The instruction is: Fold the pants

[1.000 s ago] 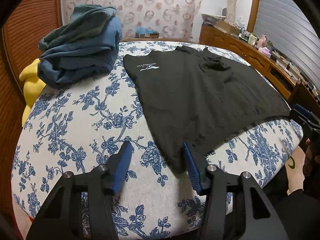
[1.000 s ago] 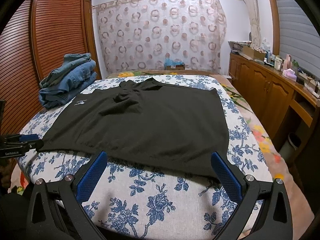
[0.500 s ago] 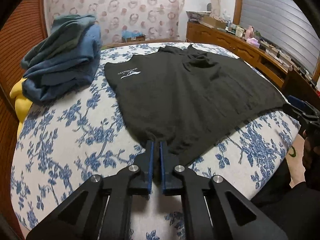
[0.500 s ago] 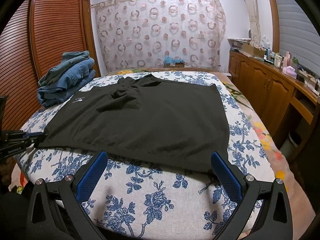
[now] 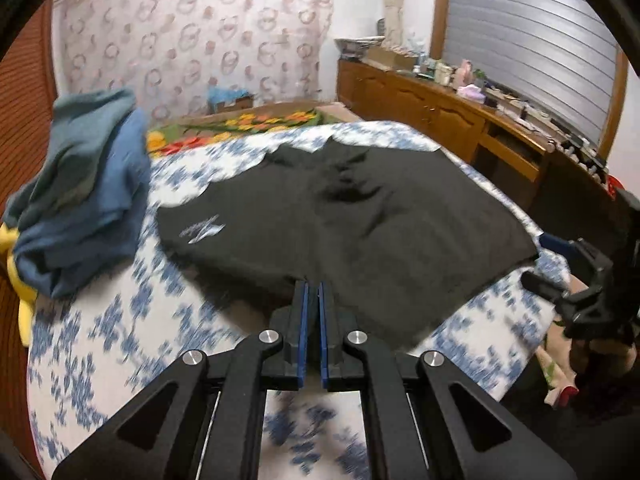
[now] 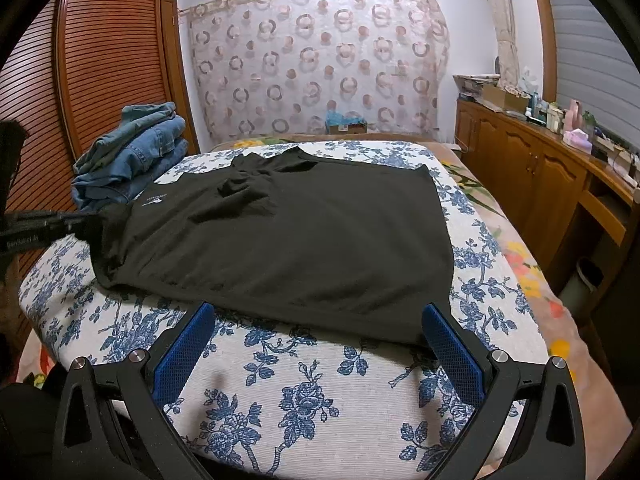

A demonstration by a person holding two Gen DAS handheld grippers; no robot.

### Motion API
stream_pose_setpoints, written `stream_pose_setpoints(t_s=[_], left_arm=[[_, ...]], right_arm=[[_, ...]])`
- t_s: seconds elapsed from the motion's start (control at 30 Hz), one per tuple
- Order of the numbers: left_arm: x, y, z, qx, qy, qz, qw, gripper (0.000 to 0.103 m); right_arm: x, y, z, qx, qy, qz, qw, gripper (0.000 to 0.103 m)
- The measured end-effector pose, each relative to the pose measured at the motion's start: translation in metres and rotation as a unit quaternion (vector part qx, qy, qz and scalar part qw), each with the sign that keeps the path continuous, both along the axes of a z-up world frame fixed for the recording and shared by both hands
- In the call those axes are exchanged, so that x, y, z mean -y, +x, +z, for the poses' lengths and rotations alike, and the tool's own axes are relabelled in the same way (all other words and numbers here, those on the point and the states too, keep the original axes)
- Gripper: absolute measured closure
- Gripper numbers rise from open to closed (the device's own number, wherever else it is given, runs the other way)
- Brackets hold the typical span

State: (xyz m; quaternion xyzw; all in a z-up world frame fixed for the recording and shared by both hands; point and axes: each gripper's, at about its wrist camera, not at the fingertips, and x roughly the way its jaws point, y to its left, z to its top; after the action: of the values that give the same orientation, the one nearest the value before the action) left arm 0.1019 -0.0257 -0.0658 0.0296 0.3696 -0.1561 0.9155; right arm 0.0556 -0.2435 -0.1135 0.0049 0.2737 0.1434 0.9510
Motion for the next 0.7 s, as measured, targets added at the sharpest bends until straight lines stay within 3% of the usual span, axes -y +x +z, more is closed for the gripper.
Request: stream_pose_setpoints(t_s=[0.3,0.5,0.6,0.67,0.7], left_arm=[[0.041,0.008,0.030,0.022,0.002,-0.060,0.9980,0.097],[0.047,0.009,0.037,0.016,0.005,-0.067,0.9976,0.095],[0.041,0.009,0.039,0.021,0.021,-0.044,0.9986,0.071],[0.032,0.009,0.041,0.025,0.018,-0.029,0.9991,0.048],[0.028,0.007,0.042,0.028,0.015,-0.025,0.9992,0.045]], right_arm=[[0.006,-0.001,0.002,-0.001,0.003,-0.004,1.000,0.000],[0.009,0.000,0.005,0.002,0.004,-0.004,1.000,0.000],[0.007,0.000,0.006,0.002,0.002,-0.002,1.000,0.000],[0.006,0.002,0.007,0.001,0.002,-0.001,1.000,0.000],[0.005,0.003,0.007,0.001,0.003,0.001,1.000,0.000]])
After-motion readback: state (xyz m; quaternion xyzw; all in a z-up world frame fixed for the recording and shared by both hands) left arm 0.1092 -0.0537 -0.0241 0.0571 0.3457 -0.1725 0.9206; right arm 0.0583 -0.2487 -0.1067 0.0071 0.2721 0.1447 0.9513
